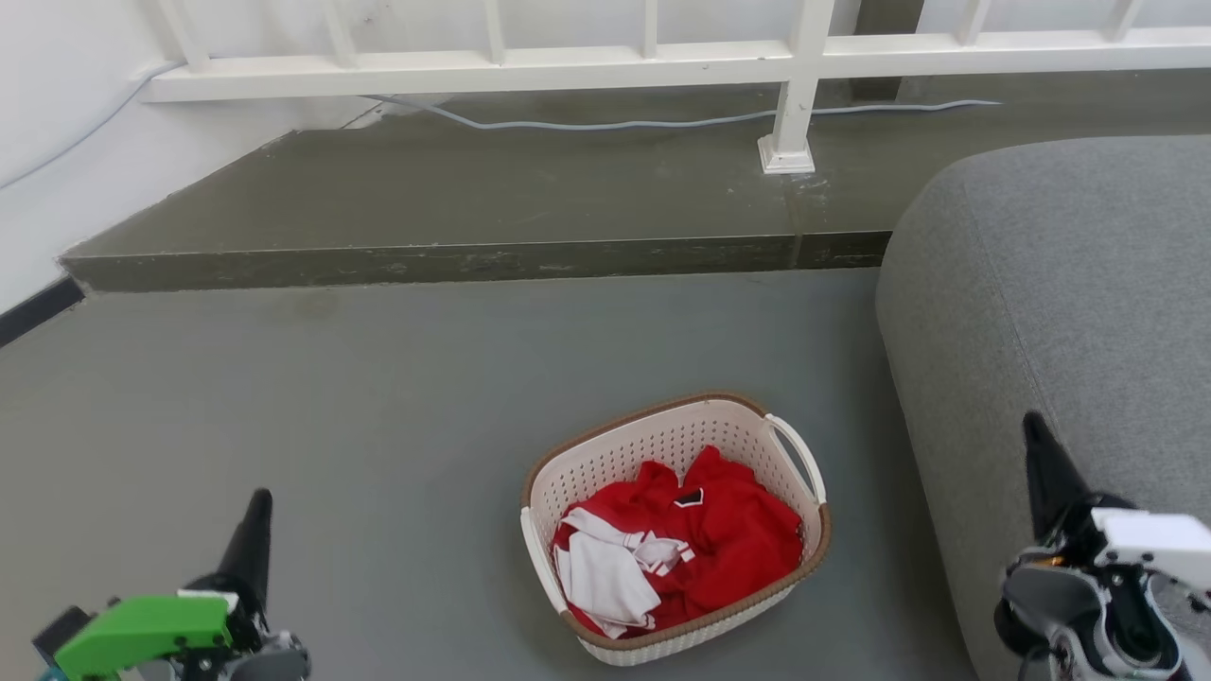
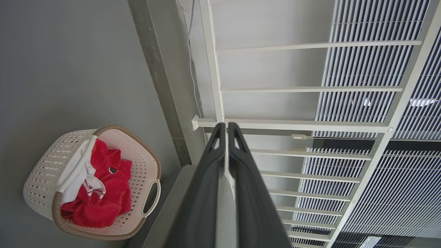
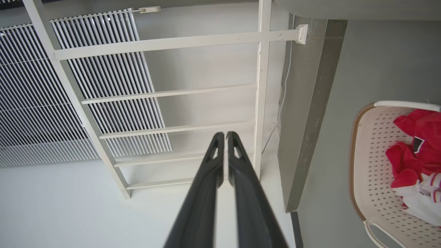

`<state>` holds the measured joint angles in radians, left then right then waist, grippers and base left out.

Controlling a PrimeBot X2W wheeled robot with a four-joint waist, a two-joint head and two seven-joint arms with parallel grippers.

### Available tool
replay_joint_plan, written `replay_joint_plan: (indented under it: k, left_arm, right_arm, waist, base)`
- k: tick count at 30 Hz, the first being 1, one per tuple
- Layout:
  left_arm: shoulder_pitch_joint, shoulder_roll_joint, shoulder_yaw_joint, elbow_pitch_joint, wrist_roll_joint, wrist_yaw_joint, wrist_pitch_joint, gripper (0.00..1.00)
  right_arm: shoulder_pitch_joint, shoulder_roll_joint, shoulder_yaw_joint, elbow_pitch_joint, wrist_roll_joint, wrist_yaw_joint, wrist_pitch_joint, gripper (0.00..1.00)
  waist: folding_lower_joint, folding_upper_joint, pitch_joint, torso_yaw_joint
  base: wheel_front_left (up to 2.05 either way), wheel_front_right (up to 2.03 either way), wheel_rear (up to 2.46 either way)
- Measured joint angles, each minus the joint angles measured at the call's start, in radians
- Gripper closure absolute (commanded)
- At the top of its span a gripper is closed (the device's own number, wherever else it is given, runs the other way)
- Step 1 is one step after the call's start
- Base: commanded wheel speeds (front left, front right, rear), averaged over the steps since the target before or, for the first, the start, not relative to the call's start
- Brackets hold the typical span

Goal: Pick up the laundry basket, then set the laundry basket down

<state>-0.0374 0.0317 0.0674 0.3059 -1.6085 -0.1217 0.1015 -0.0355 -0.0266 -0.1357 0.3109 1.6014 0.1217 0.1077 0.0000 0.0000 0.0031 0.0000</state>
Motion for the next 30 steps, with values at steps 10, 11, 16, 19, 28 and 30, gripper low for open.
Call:
replay_joint_plan:
  k: [10, 11, 16, 19, 28, 30]
  left_arm:
    - [0.019, -0.012, -0.009, -0.003, 0.0, 0.0, -0.017, 0.0]
    - [0.019, -0.012, -0.011, -0.007, 0.0, 0.0, -0.026, 0.0]
    - [0.019, -0.012, -0.022, -0.025, 0.0, 0.0, -0.042, 0.0]
    - [0.019, -0.012, -0.031, -0.034, 0.003, 0.0, -0.054, 0.0]
    - [0.019, -0.007, -0.068, -0.062, 0.08, 0.0, -0.078, 0.0]
    - [0.019, -0.003, -0.077, -0.065, 0.097, 0.0, -0.089, 0.0]
  right_arm:
    - [0.023, 0.01, 0.01, -0.001, 0.0, 0.0, -0.002, 0.0]
    - [0.023, 0.01, 0.011, -0.004, 0.0, 0.0, -0.003, 0.0]
    - [0.023, 0.009, 0.017, -0.02, -0.002, 0.0, -0.01, 0.0]
    - [0.023, 0.009, 0.022, -0.032, -0.01, 0.0, -0.012, 0.0]
    - [0.022, -0.018, 0.046, -0.063, -0.081, 0.0, -0.049, 0.0]
    - [0.022, -0.03, 0.054, -0.068, -0.105, 0.0, -0.061, 0.0]
  waist:
    - [0.0, 0.0, 0.001, 0.0]
    - [0.0, 0.0, 0.001, 0.0]
    - [0.0, 0.0, 0.001, -0.001]
    - [0.0, 0.0, 0.001, -0.001]
    - [0.0, 0.0, 0.003, -0.003]
    - [0.0, 0.0, 0.003, -0.004]
  base:
    - [0.0, 0.0, 0.0]
    - [0.0, 0.0, 0.0]
    - [0.0, 0.0, 0.0]
    - [0.0, 0.0, 0.0]
    - [0.0, 0.0, 0.0]
    - [0.0, 0.0, 0.0]
